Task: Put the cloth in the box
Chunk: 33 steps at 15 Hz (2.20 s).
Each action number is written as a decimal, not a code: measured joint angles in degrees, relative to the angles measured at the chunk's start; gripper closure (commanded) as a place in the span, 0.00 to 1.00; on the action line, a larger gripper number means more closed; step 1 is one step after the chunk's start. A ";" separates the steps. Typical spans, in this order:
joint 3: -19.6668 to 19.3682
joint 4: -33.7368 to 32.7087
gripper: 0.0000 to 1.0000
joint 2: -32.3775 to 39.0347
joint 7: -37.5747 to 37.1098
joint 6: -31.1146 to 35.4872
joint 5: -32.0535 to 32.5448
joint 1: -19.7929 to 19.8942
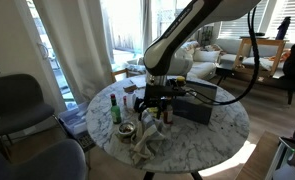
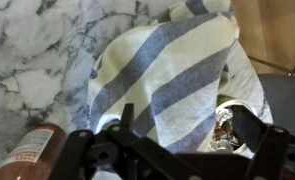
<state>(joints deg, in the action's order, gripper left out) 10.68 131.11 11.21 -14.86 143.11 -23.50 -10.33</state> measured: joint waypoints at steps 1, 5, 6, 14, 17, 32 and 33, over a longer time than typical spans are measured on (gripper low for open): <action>-0.01 -0.83 0.25 1.34 -0.90 0.23 0.15 -0.12; -0.81 -3.77 0.45 5.81 -6.86 -0.66 3.60 -0.60; -1.08 -4.31 0.55 6.53 -7.96 -0.98 4.37 -0.68; -1.76 -6.94 1.00 8.00 -10.38 -4.58 5.91 -0.88; -1.38 -7.79 0.98 7.23 -9.75 -10.04 5.94 -0.97; 0.51 -8.51 0.98 -9.07 -18.54 -29.99 16.55 -3.88; 0.51 -8.65 0.98 -9.09 -18.67 -29.95 16.90 -3.85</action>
<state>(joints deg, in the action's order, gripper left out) 11.18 122.46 2.12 -33.53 113.16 -6.60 -14.18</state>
